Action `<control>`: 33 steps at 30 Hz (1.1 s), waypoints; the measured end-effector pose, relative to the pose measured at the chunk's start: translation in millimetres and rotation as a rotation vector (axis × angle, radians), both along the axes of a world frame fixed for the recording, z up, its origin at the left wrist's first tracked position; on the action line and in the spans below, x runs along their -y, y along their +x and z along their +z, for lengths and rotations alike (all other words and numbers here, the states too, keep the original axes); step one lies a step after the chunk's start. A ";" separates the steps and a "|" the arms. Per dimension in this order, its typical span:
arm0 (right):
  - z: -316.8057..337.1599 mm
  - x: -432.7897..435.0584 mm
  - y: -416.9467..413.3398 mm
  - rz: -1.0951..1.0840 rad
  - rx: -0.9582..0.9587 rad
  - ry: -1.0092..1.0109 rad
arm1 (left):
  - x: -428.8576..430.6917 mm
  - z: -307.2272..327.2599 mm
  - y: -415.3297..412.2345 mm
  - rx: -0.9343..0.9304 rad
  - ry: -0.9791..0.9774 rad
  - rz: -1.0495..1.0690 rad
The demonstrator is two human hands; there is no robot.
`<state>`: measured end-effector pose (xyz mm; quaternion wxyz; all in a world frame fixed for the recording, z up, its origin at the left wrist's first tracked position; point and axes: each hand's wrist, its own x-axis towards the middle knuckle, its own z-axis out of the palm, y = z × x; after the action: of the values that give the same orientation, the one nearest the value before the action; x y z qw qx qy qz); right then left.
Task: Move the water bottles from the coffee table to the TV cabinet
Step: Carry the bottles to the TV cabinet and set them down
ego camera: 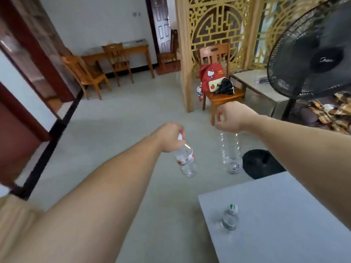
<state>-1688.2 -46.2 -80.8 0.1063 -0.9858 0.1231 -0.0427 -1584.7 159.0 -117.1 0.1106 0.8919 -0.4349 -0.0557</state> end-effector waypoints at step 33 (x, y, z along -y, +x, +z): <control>-11.8 -646.6 44.6 1.215 -0.156 -0.162 | -580.6 14.7 -224.5 -0.053 0.130 1.318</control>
<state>-1643.6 600.4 -92.6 0.0272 -0.8848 -0.4568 0.0883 -1809.3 739.6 -102.4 0.0782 0.9745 0.2090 -0.0241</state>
